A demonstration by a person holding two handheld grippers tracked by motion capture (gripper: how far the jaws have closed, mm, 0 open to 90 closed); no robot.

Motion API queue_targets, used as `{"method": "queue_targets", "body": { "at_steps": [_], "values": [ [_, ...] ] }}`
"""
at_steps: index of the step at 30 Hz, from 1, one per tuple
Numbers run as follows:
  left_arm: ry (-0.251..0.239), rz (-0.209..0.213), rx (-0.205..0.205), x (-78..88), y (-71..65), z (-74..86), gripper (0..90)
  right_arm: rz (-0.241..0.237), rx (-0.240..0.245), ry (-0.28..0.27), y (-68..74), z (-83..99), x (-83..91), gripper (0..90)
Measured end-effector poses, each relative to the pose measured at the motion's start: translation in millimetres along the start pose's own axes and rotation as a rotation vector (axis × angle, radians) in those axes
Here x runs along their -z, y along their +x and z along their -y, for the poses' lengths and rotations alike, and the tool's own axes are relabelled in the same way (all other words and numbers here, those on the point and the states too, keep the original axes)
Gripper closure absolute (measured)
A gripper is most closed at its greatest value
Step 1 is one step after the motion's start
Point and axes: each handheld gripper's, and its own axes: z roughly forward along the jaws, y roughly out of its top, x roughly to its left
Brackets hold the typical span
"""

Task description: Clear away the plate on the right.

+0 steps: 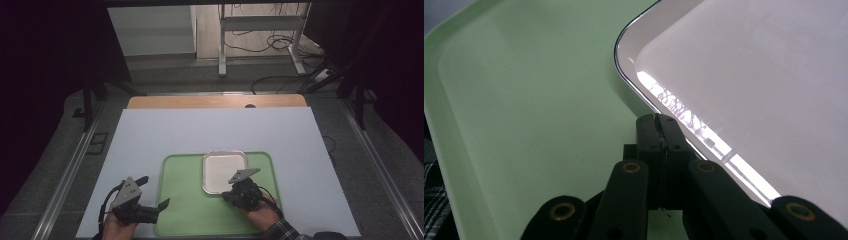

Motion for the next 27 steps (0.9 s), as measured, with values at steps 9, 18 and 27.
{"method": "queue_targets", "body": {
  "at_steps": [9,18,27],
  "values": [
    [0.0,0.0,-0.001,0.2,-0.1,0.0,0.5,-0.011,-0.008,-0.03,-1.0,-1.3,6.8,86.9],
    [0.006,0.002,-0.002,-0.1,-0.5,-0.2,0.5,0.008,-0.007,-0.056,-2.1,-2.7,13.7,77.4],
    [0.009,0.006,0.004,-0.1,-0.7,-0.3,0.5,0.037,-0.004,-0.078,-5.7,-3.4,20.6,70.7]
  ]
}}
